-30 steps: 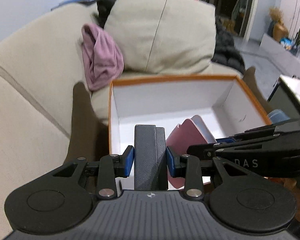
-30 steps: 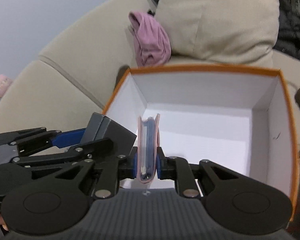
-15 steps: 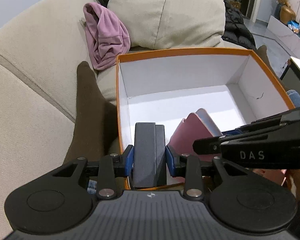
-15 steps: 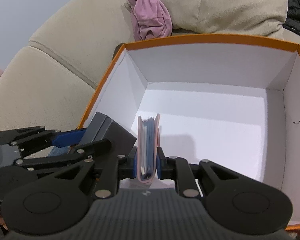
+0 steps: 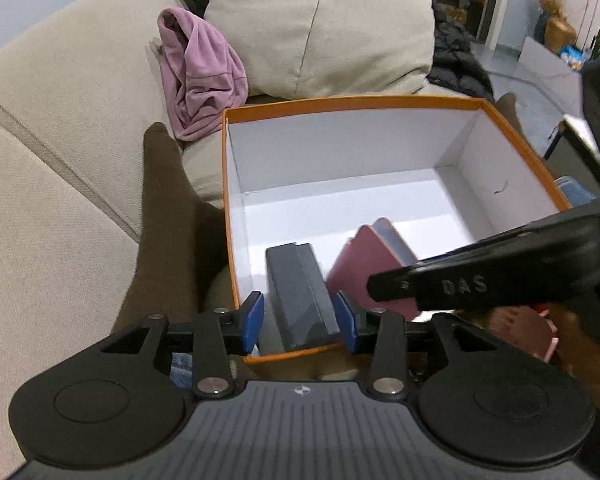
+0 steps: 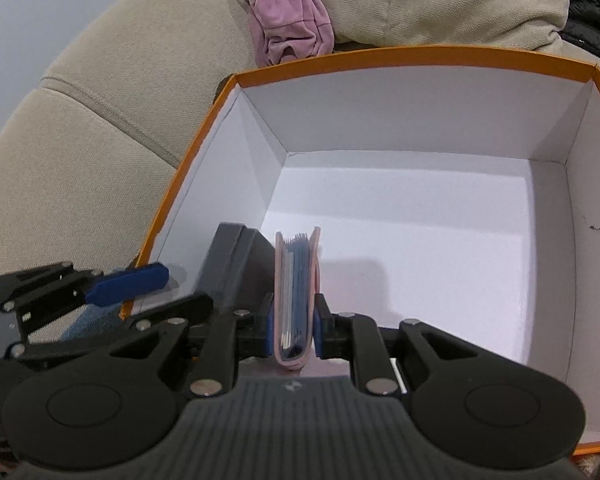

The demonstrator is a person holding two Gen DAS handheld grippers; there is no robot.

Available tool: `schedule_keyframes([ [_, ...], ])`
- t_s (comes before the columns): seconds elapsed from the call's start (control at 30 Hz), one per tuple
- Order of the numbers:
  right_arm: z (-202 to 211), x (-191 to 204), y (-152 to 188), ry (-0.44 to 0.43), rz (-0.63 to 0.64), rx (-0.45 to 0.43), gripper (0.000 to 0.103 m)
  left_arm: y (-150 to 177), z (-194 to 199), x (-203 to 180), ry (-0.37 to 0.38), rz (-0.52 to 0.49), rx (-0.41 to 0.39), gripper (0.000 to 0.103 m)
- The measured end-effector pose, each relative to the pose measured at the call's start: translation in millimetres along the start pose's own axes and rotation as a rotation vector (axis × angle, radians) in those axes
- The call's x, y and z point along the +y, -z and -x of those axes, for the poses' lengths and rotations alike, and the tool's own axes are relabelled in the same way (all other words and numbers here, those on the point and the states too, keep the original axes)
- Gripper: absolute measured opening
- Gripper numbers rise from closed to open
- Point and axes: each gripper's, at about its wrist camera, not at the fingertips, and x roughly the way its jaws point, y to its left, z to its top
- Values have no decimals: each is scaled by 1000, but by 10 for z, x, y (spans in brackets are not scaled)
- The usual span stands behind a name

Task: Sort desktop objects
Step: 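Lower both items into the shoebox and open both tools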

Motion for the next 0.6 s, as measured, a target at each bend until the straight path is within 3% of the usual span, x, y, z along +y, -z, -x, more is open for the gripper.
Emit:
schedule_keyframes([
  [0.17,-60,36,-69,20,-17,-6,19,38,268,119,27,42,-86,49],
  [0.27,-108,121,-139,46,-3,-10,19,52,363,274,-13,112,-119,49],
  [0.47,-177,266,-179,25,-28,54,21,82,257,521,68,215,-74,39],
  [0.6,-214,290,-187,-32,-79,115,29,101,183,566,117,233,-65,36],
])
